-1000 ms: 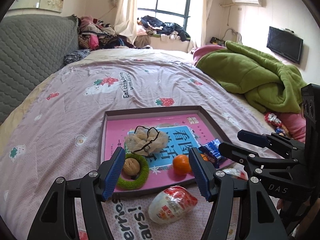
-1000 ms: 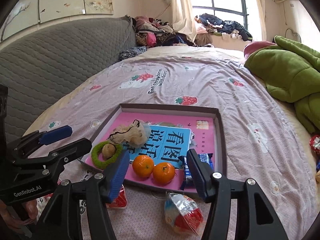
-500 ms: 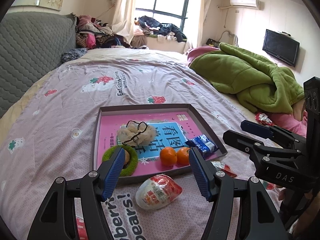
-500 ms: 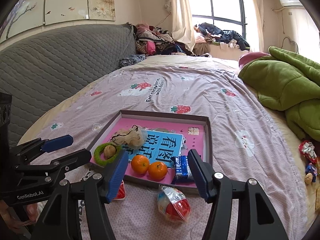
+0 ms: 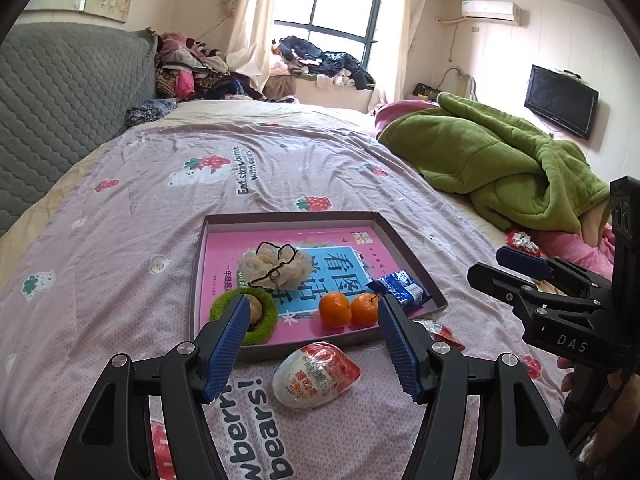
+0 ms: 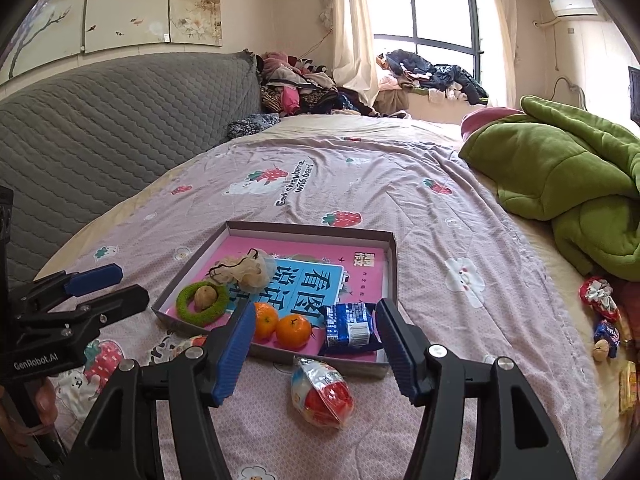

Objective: Organize objects
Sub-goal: 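Withdraw both open tools from the box toward the wrapped eggs on the bedspread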

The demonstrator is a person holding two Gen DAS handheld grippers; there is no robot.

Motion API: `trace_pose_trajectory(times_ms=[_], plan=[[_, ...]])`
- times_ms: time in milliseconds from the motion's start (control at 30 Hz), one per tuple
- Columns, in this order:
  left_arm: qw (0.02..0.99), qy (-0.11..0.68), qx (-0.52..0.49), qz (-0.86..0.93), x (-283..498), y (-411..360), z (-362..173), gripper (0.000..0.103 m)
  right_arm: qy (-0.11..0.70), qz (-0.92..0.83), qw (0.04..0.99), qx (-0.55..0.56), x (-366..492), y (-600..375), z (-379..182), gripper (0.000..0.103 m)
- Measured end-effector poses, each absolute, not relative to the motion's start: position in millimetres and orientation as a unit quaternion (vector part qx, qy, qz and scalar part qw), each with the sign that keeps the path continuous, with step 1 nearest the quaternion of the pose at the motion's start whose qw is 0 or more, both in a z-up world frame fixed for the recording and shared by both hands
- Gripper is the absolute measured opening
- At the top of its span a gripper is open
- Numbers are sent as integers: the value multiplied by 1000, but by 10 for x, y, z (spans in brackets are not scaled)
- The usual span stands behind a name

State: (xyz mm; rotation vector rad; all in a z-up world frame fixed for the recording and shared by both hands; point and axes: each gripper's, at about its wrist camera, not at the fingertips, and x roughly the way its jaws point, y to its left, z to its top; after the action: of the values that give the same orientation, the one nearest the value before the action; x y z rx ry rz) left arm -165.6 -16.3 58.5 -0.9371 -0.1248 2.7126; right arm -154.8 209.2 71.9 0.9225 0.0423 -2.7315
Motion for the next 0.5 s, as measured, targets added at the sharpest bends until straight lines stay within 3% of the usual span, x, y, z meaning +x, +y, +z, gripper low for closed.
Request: trace_pose_trajectory(times_ms=[500], plan=[[137,-30,-340,930,-1583,-98,473,68,17,-936,128,328,-1443,2195,625,62]])
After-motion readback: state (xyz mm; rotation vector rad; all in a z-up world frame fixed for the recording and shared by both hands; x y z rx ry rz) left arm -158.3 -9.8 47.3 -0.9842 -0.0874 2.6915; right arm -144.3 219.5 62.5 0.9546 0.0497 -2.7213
